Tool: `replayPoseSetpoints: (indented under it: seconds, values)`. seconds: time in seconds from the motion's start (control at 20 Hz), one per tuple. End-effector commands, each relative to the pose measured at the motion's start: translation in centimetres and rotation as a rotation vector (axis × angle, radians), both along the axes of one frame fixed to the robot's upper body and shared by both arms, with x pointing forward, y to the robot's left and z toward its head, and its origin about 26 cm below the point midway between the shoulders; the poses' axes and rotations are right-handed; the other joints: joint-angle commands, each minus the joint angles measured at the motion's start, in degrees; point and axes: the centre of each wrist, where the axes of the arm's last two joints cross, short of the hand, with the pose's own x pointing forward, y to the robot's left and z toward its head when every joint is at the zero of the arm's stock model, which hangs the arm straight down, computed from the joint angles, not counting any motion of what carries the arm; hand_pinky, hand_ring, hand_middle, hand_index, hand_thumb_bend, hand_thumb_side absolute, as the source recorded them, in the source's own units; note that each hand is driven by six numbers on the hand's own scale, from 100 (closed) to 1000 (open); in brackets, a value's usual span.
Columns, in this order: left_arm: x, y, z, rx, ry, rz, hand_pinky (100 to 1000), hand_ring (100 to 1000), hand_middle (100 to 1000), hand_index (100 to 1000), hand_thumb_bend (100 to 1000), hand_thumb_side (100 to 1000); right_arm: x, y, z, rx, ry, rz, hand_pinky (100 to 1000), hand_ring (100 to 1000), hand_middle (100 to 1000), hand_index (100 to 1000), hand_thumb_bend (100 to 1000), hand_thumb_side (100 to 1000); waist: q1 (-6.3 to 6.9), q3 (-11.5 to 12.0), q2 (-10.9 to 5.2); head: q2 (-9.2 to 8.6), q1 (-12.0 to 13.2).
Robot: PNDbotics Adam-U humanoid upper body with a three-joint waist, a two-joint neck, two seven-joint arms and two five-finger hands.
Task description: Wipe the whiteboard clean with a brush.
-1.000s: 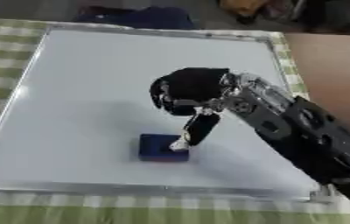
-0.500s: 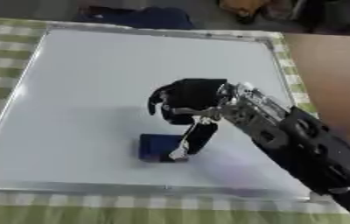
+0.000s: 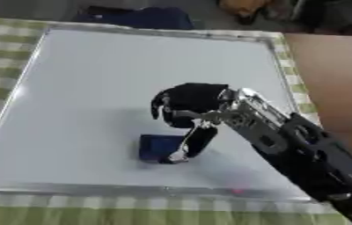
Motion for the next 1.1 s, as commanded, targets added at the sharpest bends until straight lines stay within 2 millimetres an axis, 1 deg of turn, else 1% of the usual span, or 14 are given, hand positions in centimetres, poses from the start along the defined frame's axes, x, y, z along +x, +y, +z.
replayPoseSetpoints:
  seconds: [0.05, 0.7, 1.1]
  values:
    - [-0.3, 0.2, 0.9, 0.016, -0.029, 0.007, 539, 644, 598, 556, 183, 968, 0.2, -0.3, 0.5, 0.007, -0.022, -0.015, 732, 884, 692, 100, 473, 613, 0.39, -0.09, -0.87, 0.03, 0.07]
    - [-0.3, 0.2, 0.7, 0.01, -0.028, 0.01, 538, 640, 592, 554, 176, 971, 0.8, -0.2, -1.6, -0.022, 0.009, -0.03, 718, 872, 659, 100, 467, 587, 0.86, -0.07, -0.6, 0.48, -0.86]
    - [-0.3, 0.2, 0.7, 0.009, -0.028, 0.011, 538, 638, 588, 552, 174, 972, 1.2, -0.4, -2.9, -0.032, 0.027, -0.051, 706, 857, 608, 100, 449, 560, 1.06, -0.15, -0.5, 0.5, -0.84]
